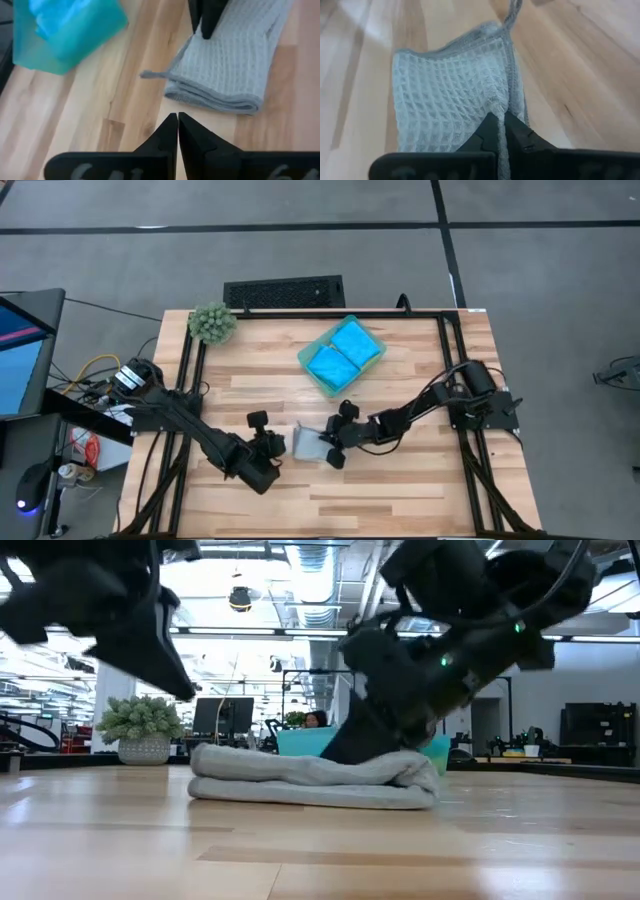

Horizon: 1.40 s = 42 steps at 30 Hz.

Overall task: Fold microfiber towels
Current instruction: Put the folded gray microfiber towel into the green bin

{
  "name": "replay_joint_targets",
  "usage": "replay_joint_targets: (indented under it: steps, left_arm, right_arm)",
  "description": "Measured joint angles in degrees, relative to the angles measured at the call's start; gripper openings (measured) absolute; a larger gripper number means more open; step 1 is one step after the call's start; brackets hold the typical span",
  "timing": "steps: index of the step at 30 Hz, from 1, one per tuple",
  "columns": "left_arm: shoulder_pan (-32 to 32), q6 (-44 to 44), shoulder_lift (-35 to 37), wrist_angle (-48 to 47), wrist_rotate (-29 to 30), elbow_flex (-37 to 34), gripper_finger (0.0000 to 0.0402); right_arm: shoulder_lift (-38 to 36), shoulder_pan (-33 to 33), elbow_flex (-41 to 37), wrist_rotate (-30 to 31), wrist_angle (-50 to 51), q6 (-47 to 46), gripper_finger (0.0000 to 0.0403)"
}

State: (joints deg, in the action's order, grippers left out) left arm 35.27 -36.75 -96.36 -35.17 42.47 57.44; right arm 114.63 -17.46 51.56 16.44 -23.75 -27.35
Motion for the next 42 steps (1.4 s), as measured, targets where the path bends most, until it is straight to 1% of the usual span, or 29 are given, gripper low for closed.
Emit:
replay_joint_targets:
  steps: [3, 7, 12, 17, 26, 32, 37, 42]
  left_arm:
    - [1.10, -1.52, 1.24, -2.32, 1.35, 1.42, 0.0004]
    - [2.49, -2.05, 1.12, -2.37, 3.66, 2.11, 0.0004]
    - [3.07, -4.28, 0.73, -3.56, 3.82, 2.17, 0.0004]
    - [3.36, -4.94, 0.73, -4.21, 3.83, 2.17, 0.0004]
    - [3.38, -5.12, 0.73, -4.49, 2.76, 2.17, 0.0004]
    - [3.40, -5.12, 0.73, -4.84, 2.80, 2.17, 0.0004]
    - [3.39, -4.96, 0.73, -5.03, 3.02, 2.17, 0.0004]
    - [3.38, -4.96, 0.73, -5.07, 3.35, 2.17, 0.0004]
  right_arm:
    - [-3.72, 0.85, 0.01, 0.74, 2.53, 1.99, 0.0021]
    - [-7.50, 2.22, 0.14, 2.40, 4.15, 3.69, 0.0021]
    - [-11.06, 4.26, 0.24, 6.24, 7.02, 6.95, 0.0021]
    - [-12.56, 8.66, 0.25, 7.04, 8.49, 9.88, 0.0021]
    - [-15.37, 17.68, 0.35, 2.82, 8.31, 13.63, 0.0021]
    - [-19.54, 20.86, 0.39, -1.31, 8.32, 14.03, 0.0021]
    - [-22.98, 20.67, 0.48, -1.74, 8.69, 16.00, 0.0021]
    - [-28.33, 24.25, 2.44, -1.26, 10.67, 19.68, 0.0021]
